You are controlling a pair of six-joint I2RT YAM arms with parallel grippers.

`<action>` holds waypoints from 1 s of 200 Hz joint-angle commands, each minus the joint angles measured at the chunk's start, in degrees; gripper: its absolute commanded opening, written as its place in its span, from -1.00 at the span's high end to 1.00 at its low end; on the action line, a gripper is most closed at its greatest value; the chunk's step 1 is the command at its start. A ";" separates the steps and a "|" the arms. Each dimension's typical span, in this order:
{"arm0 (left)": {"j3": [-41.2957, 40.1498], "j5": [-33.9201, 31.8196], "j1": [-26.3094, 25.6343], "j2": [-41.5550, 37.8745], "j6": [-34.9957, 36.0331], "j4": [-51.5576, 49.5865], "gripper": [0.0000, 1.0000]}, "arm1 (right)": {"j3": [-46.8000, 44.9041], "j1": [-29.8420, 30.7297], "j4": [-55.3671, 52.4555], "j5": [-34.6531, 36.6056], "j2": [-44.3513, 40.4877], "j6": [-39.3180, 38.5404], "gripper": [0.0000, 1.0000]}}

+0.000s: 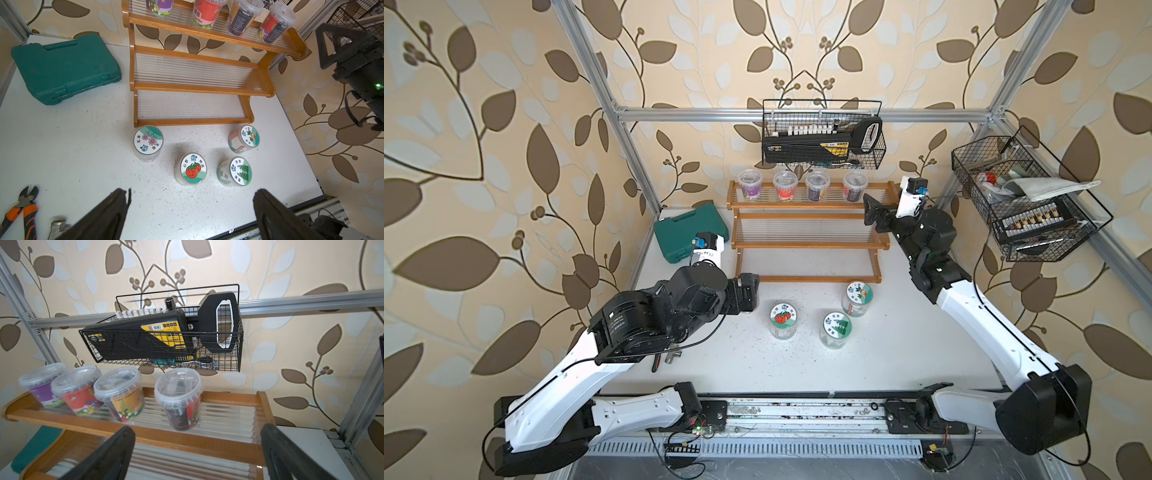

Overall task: Place the seed container on the shelf
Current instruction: Place the seed jar on the shelf, then pick up the seed jar at the center of the board.

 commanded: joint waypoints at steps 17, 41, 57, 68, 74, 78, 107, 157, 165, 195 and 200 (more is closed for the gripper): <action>-1.13 -1.33 0.91 -0.70 0.01 -0.85 -0.97 | 0.74 -0.11 -16.92 -9.41 -6.46 3.96 -0.97; -1.72 -1.44 0.93 -1.23 -0.69 -1.67 -0.97 | 1.55 0.04 -25.09 -13.83 -9.40 8.31 -0.97; -2.48 -1.53 0.93 -1.78 -1.20 -1.87 -0.97 | 2.49 0.11 -31.14 -15.35 -10.38 13.27 -0.97; -3.07 -1.30 0.96 -2.13 -1.53 -1.93 -0.97 | 2.67 0.80 -33.95 -16.54 -10.71 15.09 -0.97; -3.43 -1.26 0.89 -2.22 -1.88 -2.04 -0.97 | 2.58 1.59 -35.41 -16.37 -10.83 15.85 -0.97; -3.66 -1.26 0.97 -2.29 -2.03 -2.12 -0.97 | 2.50 2.34 -36.25 -16.04 -10.91 16.22 -0.97; -3.74 0.63 0.90 -2.16 -4.70 -3.48 -0.97 | 0.86 11.54 -38.89 -9.78 -11.20 17.76 -0.97; -1.54 5.67 0.91 -2.18 -5.88 -4.24 -0.97 | 0.01 30.99 -35.88 3.54 -4.69 19.07 -0.97; -1.59 6.07 0.94 -2.65 -6.01 -4.20 -0.97 | 0.31 33.35 -34.79 4.65 -2.52 19.29 -0.97; -1.95 7.20 0.95 -4.71 -7.20 -4.51 -0.97 | 2.41 40.78 -30.27 9.03 5.87 19.39 -0.97; -2.13 7.32 0.92 -5.10 -7.31 -4.41 -0.97 | 2.76 41.65 -29.52 9.61 7.47 19.39 -0.97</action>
